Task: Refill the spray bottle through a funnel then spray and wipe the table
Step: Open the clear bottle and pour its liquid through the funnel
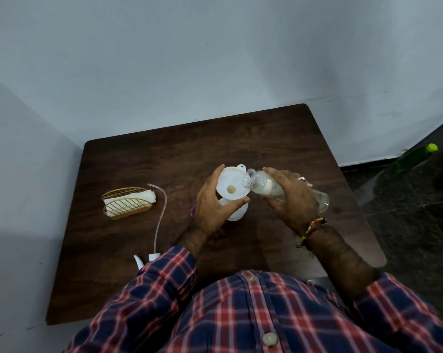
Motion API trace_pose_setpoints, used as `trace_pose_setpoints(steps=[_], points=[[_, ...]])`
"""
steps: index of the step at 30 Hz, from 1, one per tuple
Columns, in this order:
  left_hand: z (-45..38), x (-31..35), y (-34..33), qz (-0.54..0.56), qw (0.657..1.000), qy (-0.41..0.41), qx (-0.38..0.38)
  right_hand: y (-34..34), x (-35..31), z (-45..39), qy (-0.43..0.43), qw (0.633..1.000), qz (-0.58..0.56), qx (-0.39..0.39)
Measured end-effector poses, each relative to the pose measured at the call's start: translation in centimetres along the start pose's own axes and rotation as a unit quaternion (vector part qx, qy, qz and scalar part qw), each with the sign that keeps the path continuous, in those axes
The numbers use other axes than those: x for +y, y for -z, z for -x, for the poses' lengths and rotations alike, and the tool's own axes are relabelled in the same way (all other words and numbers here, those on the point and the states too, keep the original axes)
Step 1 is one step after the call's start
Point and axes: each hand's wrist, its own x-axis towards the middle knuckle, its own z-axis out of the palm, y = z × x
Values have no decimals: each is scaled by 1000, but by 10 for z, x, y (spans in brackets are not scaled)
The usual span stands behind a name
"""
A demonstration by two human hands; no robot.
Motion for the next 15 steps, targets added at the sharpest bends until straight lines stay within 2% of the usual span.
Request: trace_pose_setpoints(steps=[15], points=[[2, -2, -3, 49, 999, 6, 10, 7, -6, -6, 13, 997, 74, -19]])
